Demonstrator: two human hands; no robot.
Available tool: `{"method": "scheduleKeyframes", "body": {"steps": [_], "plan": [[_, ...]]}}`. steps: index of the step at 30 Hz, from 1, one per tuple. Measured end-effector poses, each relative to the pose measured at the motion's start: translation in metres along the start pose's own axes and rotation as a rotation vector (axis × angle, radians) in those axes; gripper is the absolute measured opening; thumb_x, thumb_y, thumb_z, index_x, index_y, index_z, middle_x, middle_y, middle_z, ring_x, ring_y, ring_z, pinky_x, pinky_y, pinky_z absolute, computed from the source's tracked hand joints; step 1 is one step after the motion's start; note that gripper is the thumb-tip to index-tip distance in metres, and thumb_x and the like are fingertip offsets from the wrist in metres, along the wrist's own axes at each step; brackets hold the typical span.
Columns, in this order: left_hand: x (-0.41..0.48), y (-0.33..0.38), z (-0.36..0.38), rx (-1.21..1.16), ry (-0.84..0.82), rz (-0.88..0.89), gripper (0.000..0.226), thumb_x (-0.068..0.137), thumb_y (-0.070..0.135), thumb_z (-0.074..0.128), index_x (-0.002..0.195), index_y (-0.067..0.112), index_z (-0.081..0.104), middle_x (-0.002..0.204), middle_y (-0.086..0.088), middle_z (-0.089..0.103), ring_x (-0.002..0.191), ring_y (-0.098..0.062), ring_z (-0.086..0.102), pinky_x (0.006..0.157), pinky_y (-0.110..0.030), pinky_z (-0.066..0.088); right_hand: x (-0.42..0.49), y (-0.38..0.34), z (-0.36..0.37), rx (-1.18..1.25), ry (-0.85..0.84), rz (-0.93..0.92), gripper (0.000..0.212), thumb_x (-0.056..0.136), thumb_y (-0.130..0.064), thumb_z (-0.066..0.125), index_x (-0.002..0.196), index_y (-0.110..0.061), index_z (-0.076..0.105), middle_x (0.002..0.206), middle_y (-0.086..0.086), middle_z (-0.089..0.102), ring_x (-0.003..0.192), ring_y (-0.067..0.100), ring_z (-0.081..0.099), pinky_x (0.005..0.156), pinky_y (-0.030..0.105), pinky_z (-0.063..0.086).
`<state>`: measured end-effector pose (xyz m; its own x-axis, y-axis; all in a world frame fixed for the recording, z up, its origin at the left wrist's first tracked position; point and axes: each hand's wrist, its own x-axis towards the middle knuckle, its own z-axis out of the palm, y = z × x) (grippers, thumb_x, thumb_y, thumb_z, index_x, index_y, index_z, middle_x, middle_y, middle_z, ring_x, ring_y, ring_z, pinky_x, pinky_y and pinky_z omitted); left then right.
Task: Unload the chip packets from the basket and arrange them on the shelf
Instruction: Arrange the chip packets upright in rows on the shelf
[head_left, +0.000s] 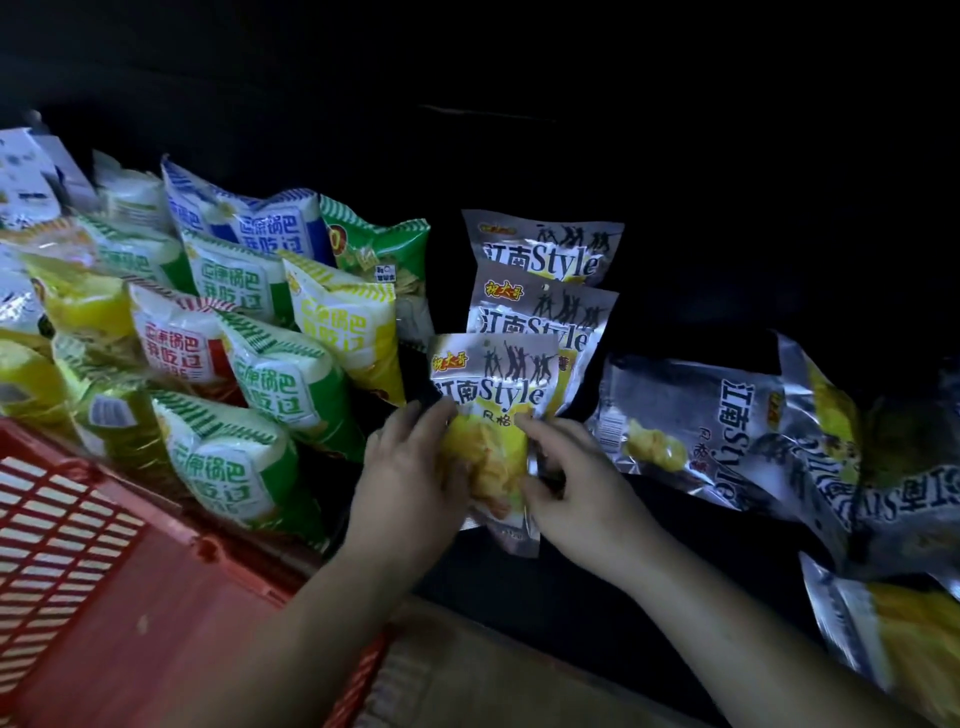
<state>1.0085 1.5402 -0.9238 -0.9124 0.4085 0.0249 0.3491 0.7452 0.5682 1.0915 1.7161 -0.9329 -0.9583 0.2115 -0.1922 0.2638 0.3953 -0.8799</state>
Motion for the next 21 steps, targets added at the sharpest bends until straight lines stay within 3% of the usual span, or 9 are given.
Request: {"method": "scheduleKeyframes", "body": {"steps": [2,4,6,9,12,15,18,21], "plan": [[-0.014,0.010,0.010,0.103,-0.018,0.148,0.068,0.078,0.032,0.065,0.145,0.030,0.053,0.147,-0.009,0.051,0.121,-0.036,0.051,0.099,-0.044,0.051,-0.001,0.004,-0.004,0.050,0.032,0.017,0.056,0.098,-0.010,0.060,0.144,-0.041,0.052,0.129,-0.030,0.046,0.110,-0.008,0.056,0.094,0.010,0.042],[-0.022,0.014,0.023,0.126,-0.115,0.157,0.071,0.081,0.039,0.065,0.149,0.038,0.044,0.157,-0.006,0.041,0.131,-0.032,0.043,0.098,-0.045,0.053,-0.008,0.006,-0.010,-0.005,0.107,0.014,0.050,0.097,-0.008,0.060,0.139,-0.037,0.060,0.123,-0.027,0.050,0.101,-0.008,0.059,0.087,0.005,0.041],[-0.022,0.011,0.033,0.183,-0.118,0.153,0.075,0.084,0.043,0.067,0.151,0.044,0.035,0.162,-0.003,0.033,0.138,-0.030,0.037,0.094,-0.047,0.055,-0.016,0.010,-0.020,-0.161,0.206,-0.037,0.040,0.096,-0.013,0.063,0.133,-0.029,0.066,0.122,-0.025,0.052,0.106,-0.006,0.058,0.089,0.002,0.039],[-0.022,0.009,0.042,0.227,-0.115,0.163,0.084,0.087,0.045,0.070,0.157,0.044,0.023,0.166,0.000,0.025,0.143,-0.028,0.032,0.098,-0.046,0.054,-0.024,0.017,-0.026,-0.375,0.236,-0.113,0.035,0.095,-0.021,0.067,0.128,-0.028,0.070,0.134,-0.015,0.056,0.124,0.008,0.054,0.100,0.023,0.044],[-0.028,0.007,0.048,0.238,-0.114,0.167,0.091,0.084,0.043,0.074,0.160,0.037,0.023,0.167,-0.001,0.027,0.146,-0.030,0.034,0.106,-0.045,0.050,-0.023,0.017,-0.011,-0.188,0.101,-0.054,0.033,0.096,-0.025,0.066,0.129,-0.031,0.068,0.130,-0.024,0.053,0.115,0.001,0.059,0.100,0.027,0.050],[-0.036,0.002,0.054,0.330,-0.100,0.193,0.096,0.079,0.040,0.080,0.159,0.029,0.029,0.166,-0.007,0.029,0.145,-0.037,0.036,0.109,-0.051,0.045,-0.015,0.014,0.004,-0.045,0.074,0.012,0.036,0.097,-0.022,0.065,0.132,-0.034,0.065,0.129,-0.024,0.056,0.115,-0.002,0.059,0.102,0.025,0.051],[-0.045,0.002,0.053,0.355,-0.055,0.127,0.101,0.074,0.045,0.083,0.158,0.035,0.029,0.167,-0.001,0.028,0.143,-0.036,0.038,0.106,-0.054,0.048,-0.004,0.005,0.004,0.078,0.054,0.102,0.038,0.100,-0.017,0.060,0.129,-0.043,0.064,0.118,-0.024,0.062,0.105,-0.009,0.060,0.082,0.005,0.047],[-0.049,0.002,0.052,0.351,-0.045,0.060,0.103,0.076,0.055,0.078,0.158,0.045,0.017,0.170,0.006,0.017,0.147,-0.033,0.033,0.104,-0.058,0.047,0.007,-0.002,0.003,0.186,0.068,0.168,0.040,0.103,-0.014,0.053,0.129,-0.043,0.062,0.115,-0.018,0.064,0.100,-0.006,0.062,0.071,0.004,0.046]]}}
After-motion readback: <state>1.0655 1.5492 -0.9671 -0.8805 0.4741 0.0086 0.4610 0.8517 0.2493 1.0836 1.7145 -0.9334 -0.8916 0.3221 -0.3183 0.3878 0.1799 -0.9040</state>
